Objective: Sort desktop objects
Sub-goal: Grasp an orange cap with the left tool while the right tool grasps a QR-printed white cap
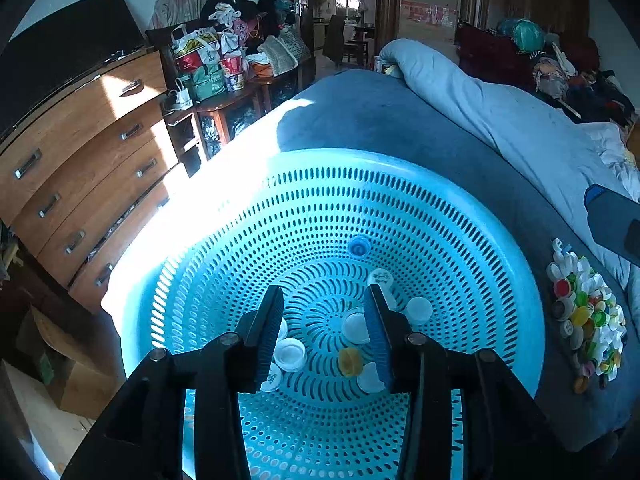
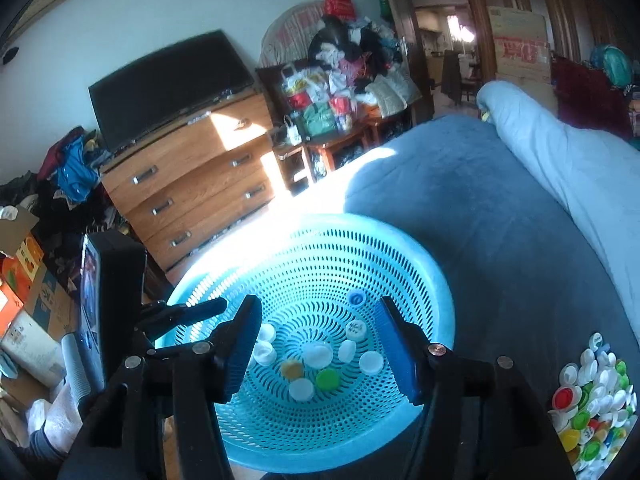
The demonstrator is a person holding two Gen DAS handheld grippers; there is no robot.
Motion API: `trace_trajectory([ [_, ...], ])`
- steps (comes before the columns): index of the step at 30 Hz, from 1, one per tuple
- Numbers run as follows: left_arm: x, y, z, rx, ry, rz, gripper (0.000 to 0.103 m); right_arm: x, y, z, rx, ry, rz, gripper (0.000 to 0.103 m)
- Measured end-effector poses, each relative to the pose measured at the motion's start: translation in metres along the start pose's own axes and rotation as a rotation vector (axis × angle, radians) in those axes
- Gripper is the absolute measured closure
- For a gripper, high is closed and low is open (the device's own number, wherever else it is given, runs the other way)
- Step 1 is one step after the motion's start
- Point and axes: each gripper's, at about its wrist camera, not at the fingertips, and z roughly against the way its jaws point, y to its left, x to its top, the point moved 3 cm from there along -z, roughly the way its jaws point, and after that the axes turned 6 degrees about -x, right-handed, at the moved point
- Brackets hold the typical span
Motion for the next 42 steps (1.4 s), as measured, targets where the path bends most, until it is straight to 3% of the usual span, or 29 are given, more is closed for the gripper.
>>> trace_trajectory([
  [3,0.004,-0.031,0.016,-0.075,-0.046,-0.049,0.067,-0.016,-0.014,0.028,-0.037,-0.049,-0.004,0.038],
  [6,-0.001,-0.088,0.037,-0.224,-0.088,-0.153,0.065,-0.051,-0.044,0.056,-0.090,-0.065,-0.051,0.038],
  [9,-0.023,-0.154,0.053,-0.397,-0.109,-0.276,0.053,-0.098,-0.084,0.089,-0.180,-0.056,-0.104,0.038],
  [11,-0.047,-0.194,0.052,-0.508,-0.094,-0.366,0.052,-0.134,-0.117,0.114,-0.251,-0.029,-0.153,0.038],
  [15,-0.097,-0.251,0.015,-0.646,-0.007,-0.465,0.052,-0.204,-0.181,0.151,-0.364,0.057,-0.279,0.038],
  [20,-0.138,-0.302,-0.027,-0.693,0.038,-0.517,0.052,-0.258,-0.231,0.191,-0.443,0.089,-0.414,0.038],
  [24,-0.155,-0.325,-0.054,-0.682,0.082,-0.550,0.052,-0.273,-0.251,0.202,-0.454,0.091,-0.462,0.038],
  [32,-0.167,-0.344,-0.073,-0.682,0.097,-0.570,0.053,-0.297,-0.274,0.196,-0.431,0.106,-0.515,0.038],
  [33,-0.167,-0.345,-0.078,-0.683,0.114,-0.562,0.054,-0.298,-0.275,0.194,-0.426,0.107,-0.516,0.038],
  [35,-0.168,-0.344,-0.084,-0.676,0.142,-0.550,0.078,-0.300,-0.277,0.189,-0.417,0.112,-0.510,0.040],
  [38,-0.167,-0.340,-0.081,-0.676,0.147,-0.540,0.078,-0.303,-0.282,0.180,-0.412,0.128,-0.506,0.052],
  [42,-0.160,-0.335,-0.068,-0.683,0.113,-0.512,0.078,-0.309,-0.299,0.164,-0.431,0.164,-0.514,0.054],
])
